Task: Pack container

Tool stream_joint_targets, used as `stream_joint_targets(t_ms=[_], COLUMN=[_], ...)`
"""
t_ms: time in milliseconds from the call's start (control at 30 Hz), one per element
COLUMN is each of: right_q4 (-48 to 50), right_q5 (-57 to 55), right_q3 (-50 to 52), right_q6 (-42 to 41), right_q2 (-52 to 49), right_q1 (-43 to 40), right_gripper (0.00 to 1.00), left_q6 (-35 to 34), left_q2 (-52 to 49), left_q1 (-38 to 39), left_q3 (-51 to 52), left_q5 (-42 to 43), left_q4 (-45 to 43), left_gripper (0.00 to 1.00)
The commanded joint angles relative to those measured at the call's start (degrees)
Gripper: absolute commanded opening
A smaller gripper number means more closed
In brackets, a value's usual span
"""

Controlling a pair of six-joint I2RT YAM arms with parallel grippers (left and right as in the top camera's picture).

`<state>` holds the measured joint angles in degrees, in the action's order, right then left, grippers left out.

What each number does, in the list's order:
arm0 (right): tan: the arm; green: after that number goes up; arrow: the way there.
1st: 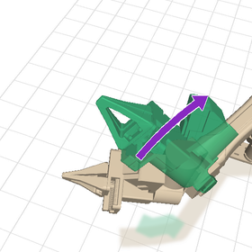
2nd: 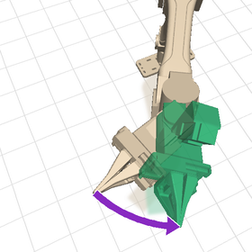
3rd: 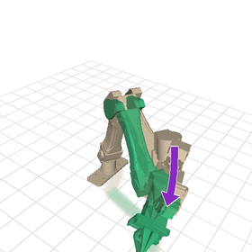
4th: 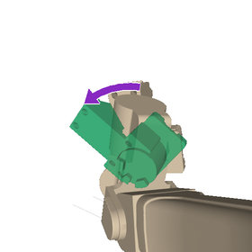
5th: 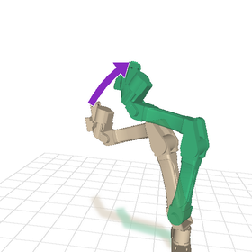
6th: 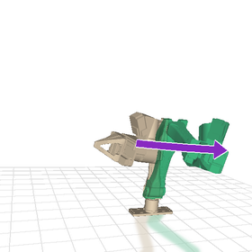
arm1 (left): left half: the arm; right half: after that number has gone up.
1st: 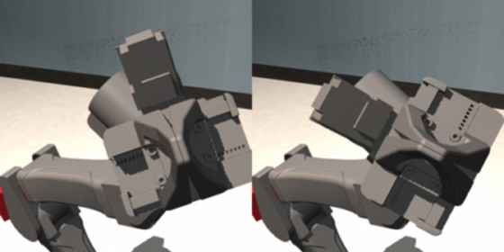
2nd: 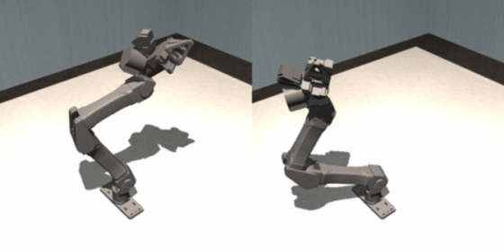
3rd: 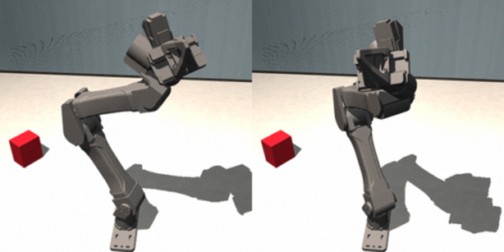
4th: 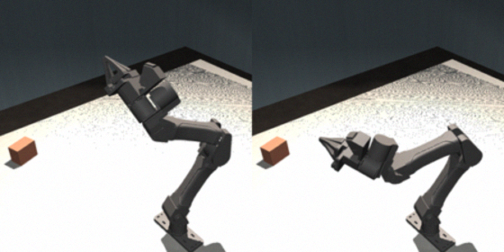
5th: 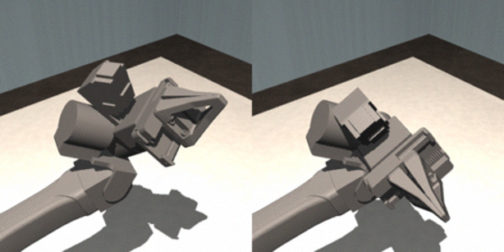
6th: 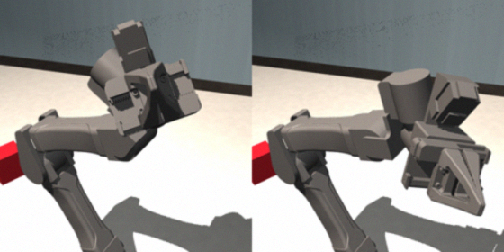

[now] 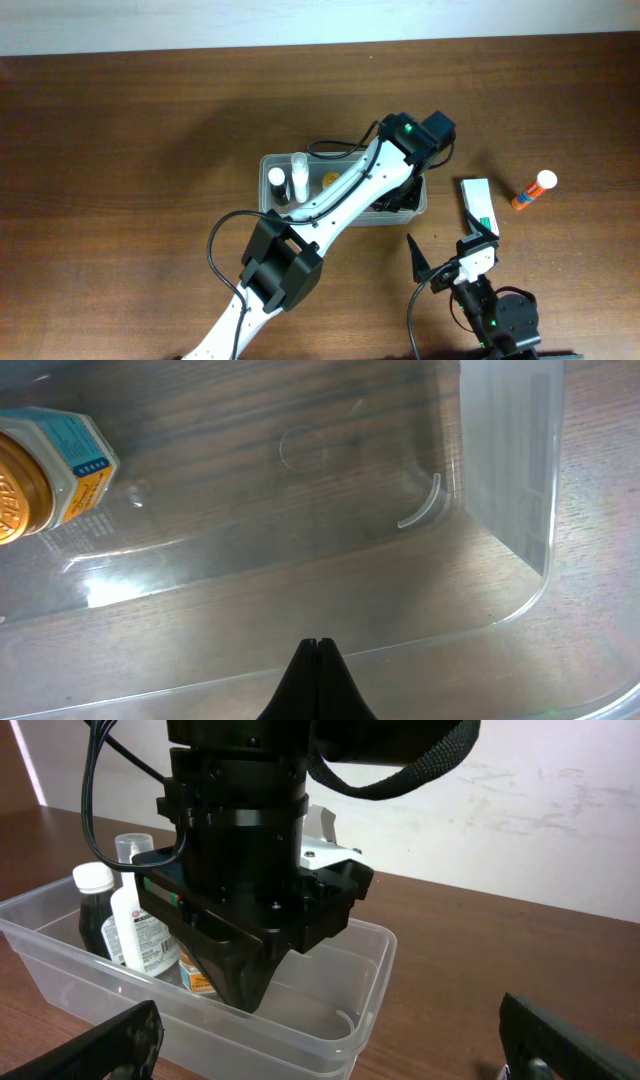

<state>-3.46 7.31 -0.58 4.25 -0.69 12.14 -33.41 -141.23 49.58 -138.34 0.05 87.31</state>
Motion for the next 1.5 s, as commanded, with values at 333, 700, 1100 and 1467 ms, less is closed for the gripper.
stream_joint_targets(t_ms=[333, 700, 1100, 1467], right_q4=[-0.39, -0.39, -0.39, -0.39], right_q5=[-0.48, -0.50, -0.48, -0.50], right_q3=[0.26, 0.26, 0.26, 0.26], right_q6=[-0.68, -0.68, -0.68, -0.70], right_q2=[0.37, 0.37, 0.37, 0.37], right_q1=[-0.22, -0.22, -0.22, -0.22], right_gripper=[0.98, 0.98, 0.98, 0.98], left_q6=[1.14, 4.70, 6.29, 6.29], left_q2=[16.06, 26.14, 26.05, 26.05], left_q1=[-15.39, -46.34, -62.58, -63.63], left_q3=[-3.37, -3.34, -3.34, -3.34], left_q5=[-10.91, -9.20, -5.86, -5.86], left_q4=[4.61, 9.40, 9.40, 9.40], left_gripper=[0.01, 1.00, 1.00, 1.00])
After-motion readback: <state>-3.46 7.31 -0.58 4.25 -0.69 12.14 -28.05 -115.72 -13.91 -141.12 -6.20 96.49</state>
